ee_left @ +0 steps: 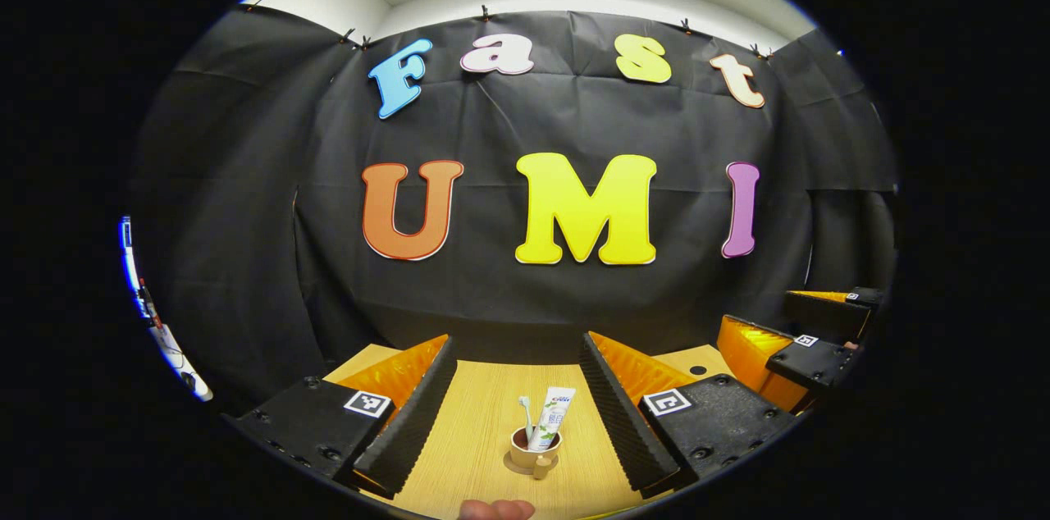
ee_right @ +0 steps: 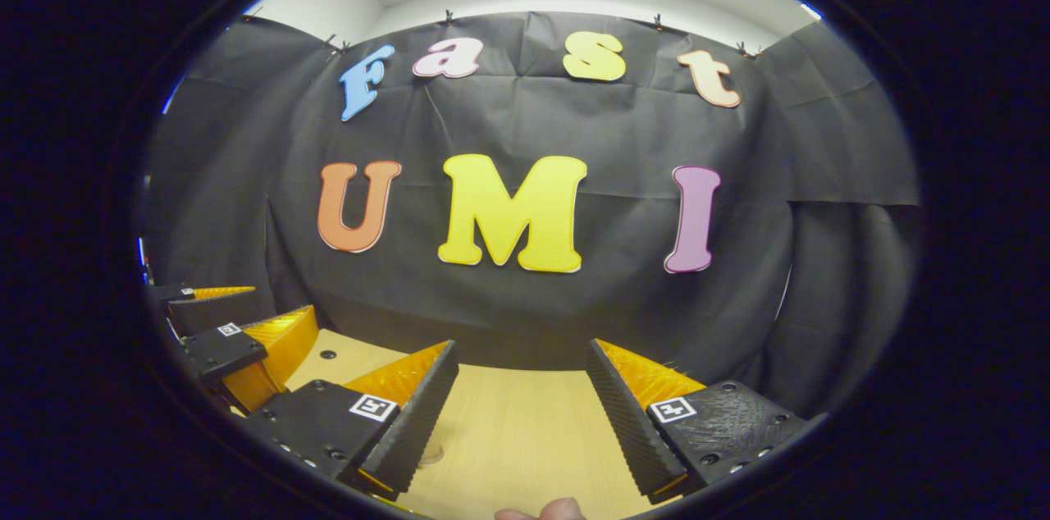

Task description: Put the toothbrush and toothpaste on the desktop into the cup, then pick up the cup and place it on the coaster on the desktop.

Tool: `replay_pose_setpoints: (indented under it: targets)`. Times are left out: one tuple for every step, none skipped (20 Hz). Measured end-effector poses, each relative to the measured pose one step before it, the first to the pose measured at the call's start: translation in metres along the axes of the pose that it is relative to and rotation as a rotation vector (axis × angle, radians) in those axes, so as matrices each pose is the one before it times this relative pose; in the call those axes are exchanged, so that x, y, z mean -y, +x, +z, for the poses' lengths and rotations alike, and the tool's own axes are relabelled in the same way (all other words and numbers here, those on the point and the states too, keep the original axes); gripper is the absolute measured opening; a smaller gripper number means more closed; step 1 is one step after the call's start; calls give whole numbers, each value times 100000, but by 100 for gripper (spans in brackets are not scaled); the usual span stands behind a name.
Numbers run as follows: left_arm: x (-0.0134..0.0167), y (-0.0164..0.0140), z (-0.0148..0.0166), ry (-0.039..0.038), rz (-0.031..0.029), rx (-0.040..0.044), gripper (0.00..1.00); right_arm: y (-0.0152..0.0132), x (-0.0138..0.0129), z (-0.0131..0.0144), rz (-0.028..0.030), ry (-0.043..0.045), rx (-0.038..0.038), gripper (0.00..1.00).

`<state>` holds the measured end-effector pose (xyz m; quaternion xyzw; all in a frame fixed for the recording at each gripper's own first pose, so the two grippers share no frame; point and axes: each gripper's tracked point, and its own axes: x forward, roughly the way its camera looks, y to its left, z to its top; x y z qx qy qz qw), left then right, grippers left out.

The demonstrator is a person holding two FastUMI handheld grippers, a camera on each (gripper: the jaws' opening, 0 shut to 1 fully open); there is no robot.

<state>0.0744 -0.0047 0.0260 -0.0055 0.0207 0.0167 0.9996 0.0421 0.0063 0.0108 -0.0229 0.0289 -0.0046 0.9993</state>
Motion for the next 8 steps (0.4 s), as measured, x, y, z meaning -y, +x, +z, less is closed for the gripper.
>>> replay_pose_setpoints:
  targets:
    - [-77, 69, -37, -109, 314, -29, 95, -18, 324, -9, -453, -361, 31, 96]
    - [5, 14, 62, 274, 413, -262, 95, 21, 180, 102, -250, 187, 165, 96]
    - [-64, -171, 24, 308, 479, -129, 95, 100, 56, 5, 62, 455, 13, 96]
    - [-30, -8, 132, 84, 173, 291, 95, 31, 87, 76, -28, 383, 33, 96]
    - [76, 22, 76, 4, 368, 117, 96, 33, 101, 67, 95, 517, -18, 96]
    - [94, -45, 9, -162, 88, -73, 95, -6, 32, 19, 300, 107, -107, 96]
    - [24, -15, -85, -190, 174, -257, 95, 43, 49, -72, 236, -12, -156, 96]
    - [19, -94, 62, -253, 34, -124, 100, -9, 10, 55, 511, -63, -74, 96]
